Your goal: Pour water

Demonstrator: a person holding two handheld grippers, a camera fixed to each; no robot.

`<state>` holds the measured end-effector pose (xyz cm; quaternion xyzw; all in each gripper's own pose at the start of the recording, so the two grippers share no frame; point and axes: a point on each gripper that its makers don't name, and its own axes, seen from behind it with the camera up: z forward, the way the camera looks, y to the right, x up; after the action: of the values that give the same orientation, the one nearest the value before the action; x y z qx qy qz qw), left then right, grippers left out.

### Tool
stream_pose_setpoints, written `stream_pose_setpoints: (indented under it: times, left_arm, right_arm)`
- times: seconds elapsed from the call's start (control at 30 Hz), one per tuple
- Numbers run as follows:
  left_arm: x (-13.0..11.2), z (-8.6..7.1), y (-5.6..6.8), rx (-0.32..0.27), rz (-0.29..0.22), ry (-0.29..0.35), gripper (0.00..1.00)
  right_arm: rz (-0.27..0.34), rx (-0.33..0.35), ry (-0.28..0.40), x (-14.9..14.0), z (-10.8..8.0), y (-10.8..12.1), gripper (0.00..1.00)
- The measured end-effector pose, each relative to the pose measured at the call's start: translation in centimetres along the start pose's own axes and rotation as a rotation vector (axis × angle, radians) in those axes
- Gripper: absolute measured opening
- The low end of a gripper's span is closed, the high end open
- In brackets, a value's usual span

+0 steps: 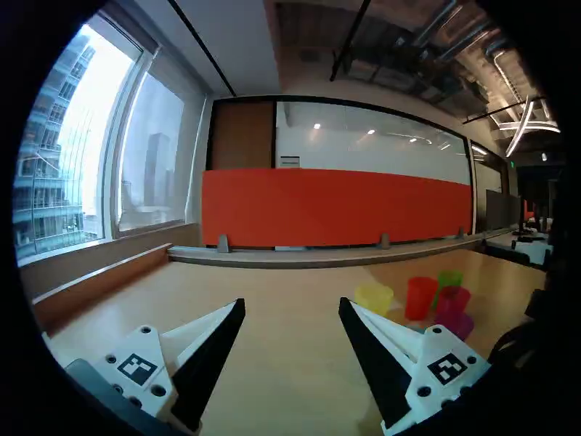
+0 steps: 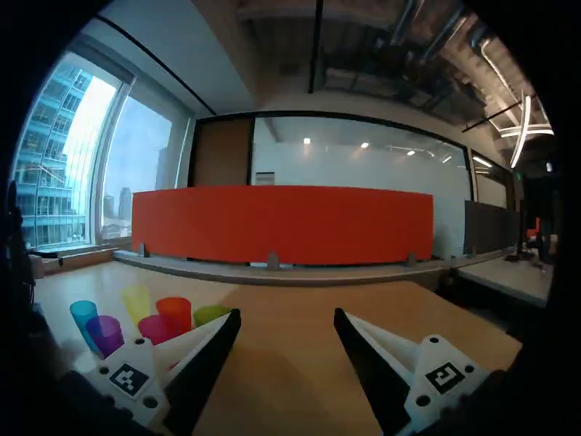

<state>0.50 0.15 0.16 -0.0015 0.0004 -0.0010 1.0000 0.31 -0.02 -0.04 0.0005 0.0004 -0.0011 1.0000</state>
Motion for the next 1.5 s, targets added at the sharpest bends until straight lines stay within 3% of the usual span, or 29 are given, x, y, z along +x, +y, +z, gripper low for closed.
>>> stream_pose_setpoints:
  times: [0.27,0.47,0.77,1.1,1.5]
  left_arm:
    - [5.2,1.2,1.0,-0.038,-0.026,0.003,0.96]
    - [9.3,1.4,0.6,-0.043,0.003,0.011,0.96]
    - [14.5,2.2,0.8,-0.080,0.004,0.015,0.96]
    - [17.1,2.9,1.7,-0.127,0.000,-0.008,0.96]
    - [18.6,3.1,2.5,-0.185,0.026,-0.012,0.96]
  right_arm:
    - [-0.020,0.000,0.004,5.0,0.3,0.4,0.99]
    - [-0.015,0.019,-0.009,8.6,0.8,0.5,0.99]
    - [0.011,0.044,0.004,13.8,1.5,0.4,0.99]
    - [0.001,0.065,0.012,17.9,1.9,-0.1,0.99]
    - [0.002,0.152,0.010,18.5,1.8,-1.6,0.99]
